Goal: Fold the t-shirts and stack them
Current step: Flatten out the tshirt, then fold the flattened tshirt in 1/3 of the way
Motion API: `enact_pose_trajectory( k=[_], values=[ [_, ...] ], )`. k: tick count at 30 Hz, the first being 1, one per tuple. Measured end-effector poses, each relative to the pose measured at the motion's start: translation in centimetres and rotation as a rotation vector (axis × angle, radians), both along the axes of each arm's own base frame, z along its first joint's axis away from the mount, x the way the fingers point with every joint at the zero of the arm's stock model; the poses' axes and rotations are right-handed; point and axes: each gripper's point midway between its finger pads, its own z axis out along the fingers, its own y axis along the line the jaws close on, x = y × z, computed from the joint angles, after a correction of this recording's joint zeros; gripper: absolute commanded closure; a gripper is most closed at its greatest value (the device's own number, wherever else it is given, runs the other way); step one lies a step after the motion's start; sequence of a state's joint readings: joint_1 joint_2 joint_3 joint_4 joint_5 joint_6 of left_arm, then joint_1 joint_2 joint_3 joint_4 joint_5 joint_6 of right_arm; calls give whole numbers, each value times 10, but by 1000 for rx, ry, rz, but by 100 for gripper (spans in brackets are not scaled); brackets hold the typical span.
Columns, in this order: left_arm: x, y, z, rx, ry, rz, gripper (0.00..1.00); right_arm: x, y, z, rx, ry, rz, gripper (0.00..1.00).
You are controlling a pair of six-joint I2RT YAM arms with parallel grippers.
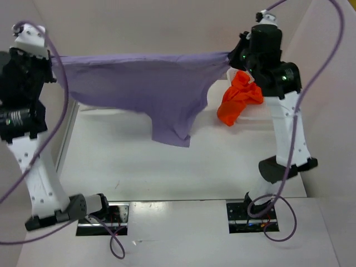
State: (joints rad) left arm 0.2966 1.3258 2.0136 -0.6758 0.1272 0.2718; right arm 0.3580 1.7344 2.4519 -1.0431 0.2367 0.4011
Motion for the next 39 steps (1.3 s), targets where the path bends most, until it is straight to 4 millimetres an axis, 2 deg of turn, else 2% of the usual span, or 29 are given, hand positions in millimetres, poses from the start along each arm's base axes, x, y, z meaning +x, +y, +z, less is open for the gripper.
enact_pose_trajectory(
  k=[2,3,5,6,9,11,13,15,18,21,23,26,27,28,30,39],
  values=[
    [-36,-18,27,23,-110,-34,100,-28,-11,21,2,-51,-18,100],
    [-47,-22,31,31,-134,-41,100,-37,-14,23,-2,-56,-25,100],
    [-62,-30,25,44,-153,-59,100,-57,-14,17,-22,-45,-24,100],
    [-63,-30,13,50,-137,-62,100,-64,-11,9,-34,-25,-14,100],
    [-52,-25,-51,35,5,-58,100,-79,2,-28,-77,70,23,100],
    [-47,-20,-102,11,136,-47,100,-91,9,-62,-114,165,38,100],
    [-49,-16,-149,-8,267,-33,100,-111,20,-104,-145,277,61,100],
    [-60,-12,-184,-11,373,-9,100,-139,31,-146,-168,386,108,100],
    [-85,-8,-217,13,479,24,100,-190,35,-210,-166,570,172,100],
    [-107,-7,-260,37,607,29,100,-236,19,-267,-157,739,173,100],
    [-123,-7,-302,44,735,19,100,-257,11,-293,-151,823,164,100],
    [-151,-9,-365,31,959,0,100,-270,8,-313,-152,894,155,100],
    [-160,-10,-379,29,1024,-10,100,-272,7,-318,-159,913,150,100],
    [-168,-10,-388,27,1068,-13,100,-274,7,-323,-165,931,148,100],
    [-176,-10,-393,35,1108,-15,100,-276,9,-331,-172,961,151,100],
    [-176,6,-389,108,1114,39,100,-265,11,-346,-226,992,157,100]
  ],
)
